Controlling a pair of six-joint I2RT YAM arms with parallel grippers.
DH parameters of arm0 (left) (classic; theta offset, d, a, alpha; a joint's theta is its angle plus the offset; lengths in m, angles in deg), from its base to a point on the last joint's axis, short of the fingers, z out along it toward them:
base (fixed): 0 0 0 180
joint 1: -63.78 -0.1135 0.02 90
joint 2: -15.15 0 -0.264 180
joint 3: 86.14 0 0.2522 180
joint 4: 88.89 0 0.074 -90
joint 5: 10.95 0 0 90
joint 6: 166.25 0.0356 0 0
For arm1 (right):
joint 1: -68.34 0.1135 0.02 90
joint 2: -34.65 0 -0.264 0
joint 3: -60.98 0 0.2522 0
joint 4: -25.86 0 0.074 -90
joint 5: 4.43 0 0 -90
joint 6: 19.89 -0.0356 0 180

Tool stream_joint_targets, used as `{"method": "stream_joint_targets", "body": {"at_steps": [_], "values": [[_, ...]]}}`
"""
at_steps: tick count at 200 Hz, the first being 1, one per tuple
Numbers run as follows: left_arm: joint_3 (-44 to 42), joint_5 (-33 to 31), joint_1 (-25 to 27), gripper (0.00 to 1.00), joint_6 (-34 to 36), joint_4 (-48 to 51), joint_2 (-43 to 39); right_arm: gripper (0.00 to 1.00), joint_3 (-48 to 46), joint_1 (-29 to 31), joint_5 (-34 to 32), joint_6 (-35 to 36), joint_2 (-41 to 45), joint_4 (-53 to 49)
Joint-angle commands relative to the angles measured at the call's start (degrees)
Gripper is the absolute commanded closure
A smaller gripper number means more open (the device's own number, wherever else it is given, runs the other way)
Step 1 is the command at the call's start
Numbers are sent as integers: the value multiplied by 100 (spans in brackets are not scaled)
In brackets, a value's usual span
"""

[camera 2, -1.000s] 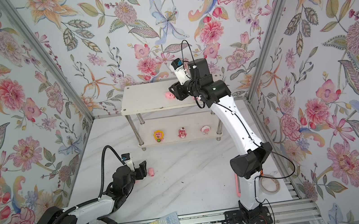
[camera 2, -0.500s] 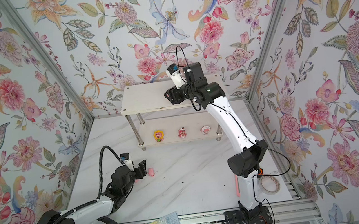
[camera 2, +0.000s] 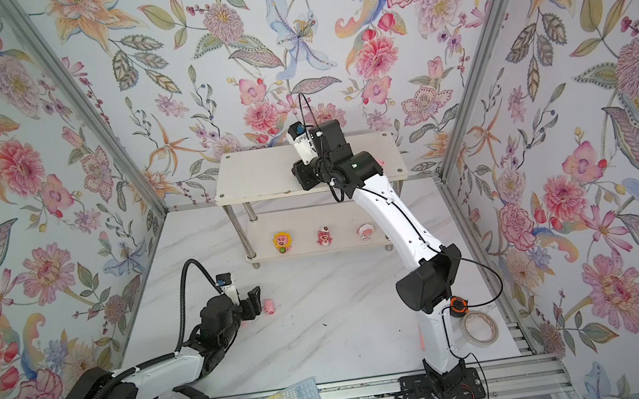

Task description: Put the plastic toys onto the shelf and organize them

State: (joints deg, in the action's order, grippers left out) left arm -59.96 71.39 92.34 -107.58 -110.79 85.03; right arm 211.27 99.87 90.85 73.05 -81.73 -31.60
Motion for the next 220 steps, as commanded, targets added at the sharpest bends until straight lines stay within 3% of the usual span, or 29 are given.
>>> {"method": "stream_joint_targets", "body": {"at_steps": [1, 32, 89, 151, 220], "values": [[-20, 40, -88, 24, -5, -110, -25, 73, -5, 122, -471, -182, -2, -77], [-64, 76, -95, 23, -11, -106, -154, 79, -245, 261, -1108, -448, 229, -77], [-325, 159, -100, 23, -42, -37, -558, 78, -945, 376, -2039, -1027, 852, -68], [-482, 122, -105, 23, -15, 242, -1102, 77, -1610, 372, -2230, -1364, 1228, 278], [-495, 55, -105, 23, -28, 253, -1098, 76, -1211, 379, -2190, -1401, 794, 305]]}}
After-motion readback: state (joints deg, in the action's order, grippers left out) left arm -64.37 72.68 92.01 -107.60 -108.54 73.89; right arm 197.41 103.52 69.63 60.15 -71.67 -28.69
